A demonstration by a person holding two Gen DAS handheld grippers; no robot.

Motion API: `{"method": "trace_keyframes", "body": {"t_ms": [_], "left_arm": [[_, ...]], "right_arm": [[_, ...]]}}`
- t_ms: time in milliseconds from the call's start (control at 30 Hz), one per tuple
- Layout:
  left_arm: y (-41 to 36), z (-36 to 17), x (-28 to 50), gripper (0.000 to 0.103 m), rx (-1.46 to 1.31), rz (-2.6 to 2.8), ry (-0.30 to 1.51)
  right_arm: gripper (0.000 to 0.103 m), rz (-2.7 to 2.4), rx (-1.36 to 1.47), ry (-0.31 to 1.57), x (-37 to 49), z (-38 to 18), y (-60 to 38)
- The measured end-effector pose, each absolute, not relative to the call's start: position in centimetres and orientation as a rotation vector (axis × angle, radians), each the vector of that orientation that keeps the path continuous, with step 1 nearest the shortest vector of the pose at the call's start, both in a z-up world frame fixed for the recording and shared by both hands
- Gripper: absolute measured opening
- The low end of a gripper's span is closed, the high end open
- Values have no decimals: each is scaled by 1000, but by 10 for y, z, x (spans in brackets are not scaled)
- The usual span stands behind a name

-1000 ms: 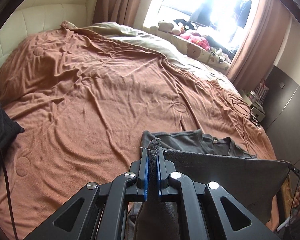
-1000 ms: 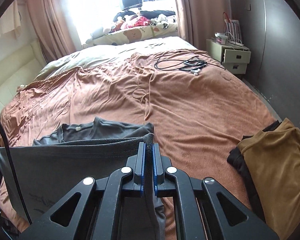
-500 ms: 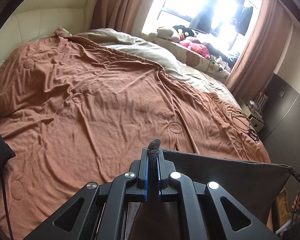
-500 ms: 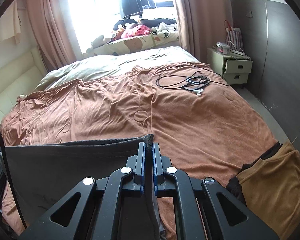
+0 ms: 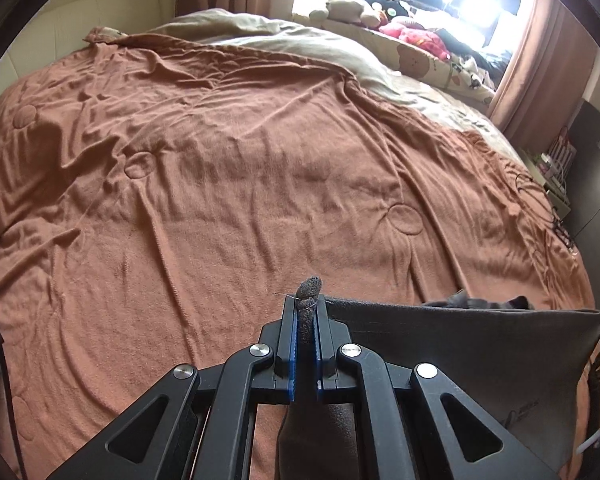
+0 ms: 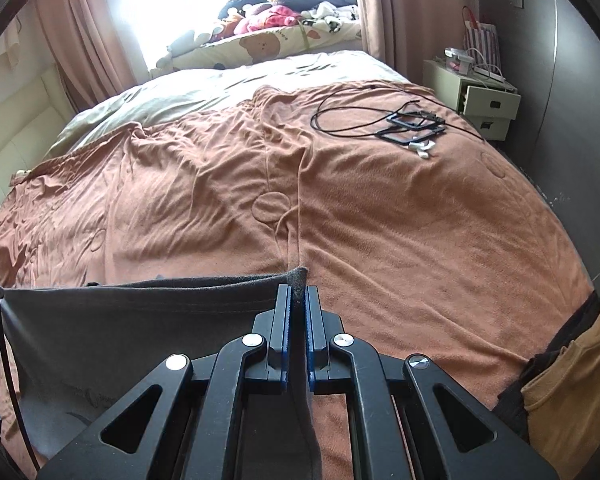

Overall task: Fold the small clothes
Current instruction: 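Lift the folded edge with both grippers and fold it over toward the collar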

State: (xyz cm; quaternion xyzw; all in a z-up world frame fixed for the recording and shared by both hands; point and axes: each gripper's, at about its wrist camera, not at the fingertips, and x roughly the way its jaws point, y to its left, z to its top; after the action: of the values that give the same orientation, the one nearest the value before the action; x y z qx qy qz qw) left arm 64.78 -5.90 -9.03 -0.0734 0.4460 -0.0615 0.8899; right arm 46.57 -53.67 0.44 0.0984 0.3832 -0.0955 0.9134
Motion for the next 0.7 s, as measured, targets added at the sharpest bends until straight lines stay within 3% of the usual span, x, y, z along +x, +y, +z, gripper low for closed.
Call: {"method": "trace_keyframes", "body": {"t_ms": [367, 700], "left_arm": [[-69, -133, 686, 6, -112, -105, 997], [-71, -114, 695, 6, -110, -111, 946]], "right_arm": [[3, -229, 173, 883, 535, -41, -542], [2, -275, 179, 838, 538, -47, -543]]}}
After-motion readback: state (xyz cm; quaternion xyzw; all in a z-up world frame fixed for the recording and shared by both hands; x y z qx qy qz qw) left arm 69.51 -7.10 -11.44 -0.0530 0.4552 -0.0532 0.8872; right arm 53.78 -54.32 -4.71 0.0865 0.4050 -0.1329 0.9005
